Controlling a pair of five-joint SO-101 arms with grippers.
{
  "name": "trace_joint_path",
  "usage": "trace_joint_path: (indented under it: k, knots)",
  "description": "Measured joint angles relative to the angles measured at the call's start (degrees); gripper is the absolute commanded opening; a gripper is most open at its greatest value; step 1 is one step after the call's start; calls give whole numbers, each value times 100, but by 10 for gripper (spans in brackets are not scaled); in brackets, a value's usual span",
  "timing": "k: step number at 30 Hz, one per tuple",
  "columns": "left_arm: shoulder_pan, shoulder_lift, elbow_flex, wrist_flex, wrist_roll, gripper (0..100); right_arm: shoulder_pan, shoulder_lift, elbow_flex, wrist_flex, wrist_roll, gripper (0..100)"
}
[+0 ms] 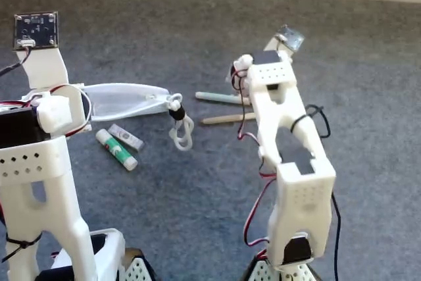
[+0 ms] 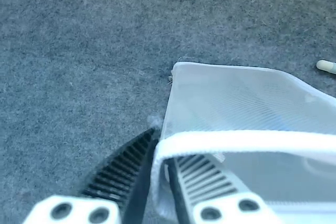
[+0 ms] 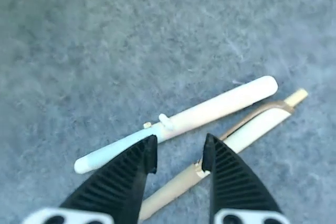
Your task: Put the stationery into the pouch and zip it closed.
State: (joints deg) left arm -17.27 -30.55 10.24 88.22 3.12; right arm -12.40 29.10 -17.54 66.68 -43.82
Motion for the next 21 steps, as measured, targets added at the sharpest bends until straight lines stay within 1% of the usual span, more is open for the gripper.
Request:
trace_joint_path:
  k: [4, 7, 11, 21]
  knots:
    - [0, 0, 0, 0, 0, 7, 0, 440, -598, 299, 0, 141]
    - [0, 0, 0, 0, 0, 7, 0, 624, -897, 563, -202, 141]
    - [0, 0, 0, 0, 0, 7, 9, 809, -1187, 721, -273, 141]
    - [0, 0, 0, 0, 0, 7, 114, 1073, -1257, 738, -281, 141]
